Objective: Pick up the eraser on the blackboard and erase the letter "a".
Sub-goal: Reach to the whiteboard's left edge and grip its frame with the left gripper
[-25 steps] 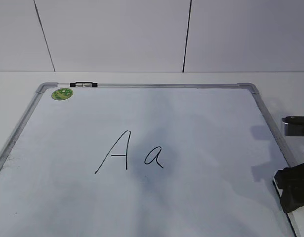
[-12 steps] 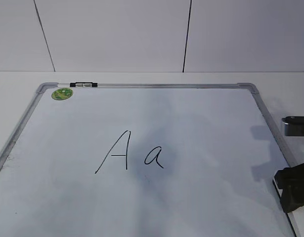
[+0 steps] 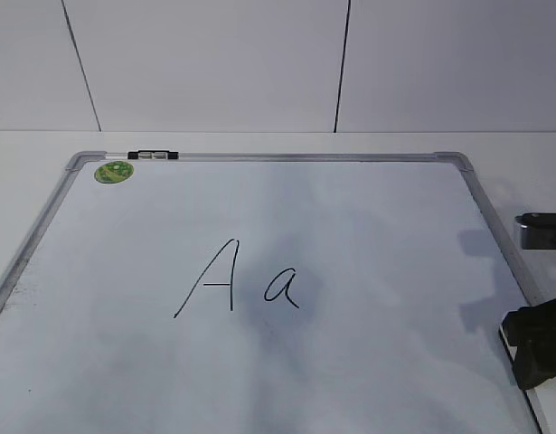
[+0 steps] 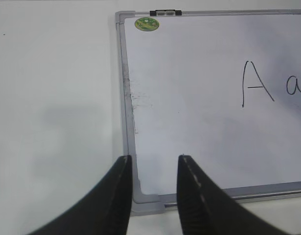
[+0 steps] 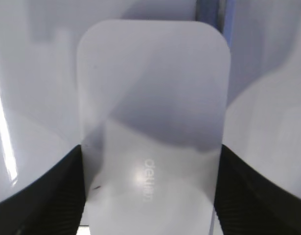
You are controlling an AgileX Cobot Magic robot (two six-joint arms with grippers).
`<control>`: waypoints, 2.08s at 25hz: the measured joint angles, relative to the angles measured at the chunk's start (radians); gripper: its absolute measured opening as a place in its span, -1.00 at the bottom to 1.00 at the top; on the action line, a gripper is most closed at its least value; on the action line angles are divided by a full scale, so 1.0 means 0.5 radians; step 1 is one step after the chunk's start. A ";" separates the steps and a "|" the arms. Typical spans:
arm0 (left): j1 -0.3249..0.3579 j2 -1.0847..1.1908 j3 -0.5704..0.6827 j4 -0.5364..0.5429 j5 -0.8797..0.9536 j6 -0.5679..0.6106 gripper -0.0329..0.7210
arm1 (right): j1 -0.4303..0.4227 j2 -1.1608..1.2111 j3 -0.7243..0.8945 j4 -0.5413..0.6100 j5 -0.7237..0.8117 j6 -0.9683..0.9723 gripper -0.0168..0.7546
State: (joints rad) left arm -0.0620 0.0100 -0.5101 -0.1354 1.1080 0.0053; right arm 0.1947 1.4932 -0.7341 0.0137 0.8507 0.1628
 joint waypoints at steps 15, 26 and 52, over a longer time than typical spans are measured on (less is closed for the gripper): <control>0.000 0.000 0.000 0.000 0.000 0.000 -0.29 | 0.000 0.008 -0.047 0.007 0.129 0.000 0.52; 0.000 0.000 0.000 -0.053 0.000 0.000 -0.29 | 0.000 0.008 -0.250 0.011 0.390 0.000 0.52; 0.000 1.104 -0.249 0.011 -0.271 0.000 -0.28 | 0.000 0.008 -0.430 0.243 0.636 0.051 0.52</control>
State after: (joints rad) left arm -0.0620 0.5621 -0.6344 -0.1300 0.9724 0.0053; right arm 0.1947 1.4972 -0.9490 0.1354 1.1689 0.1882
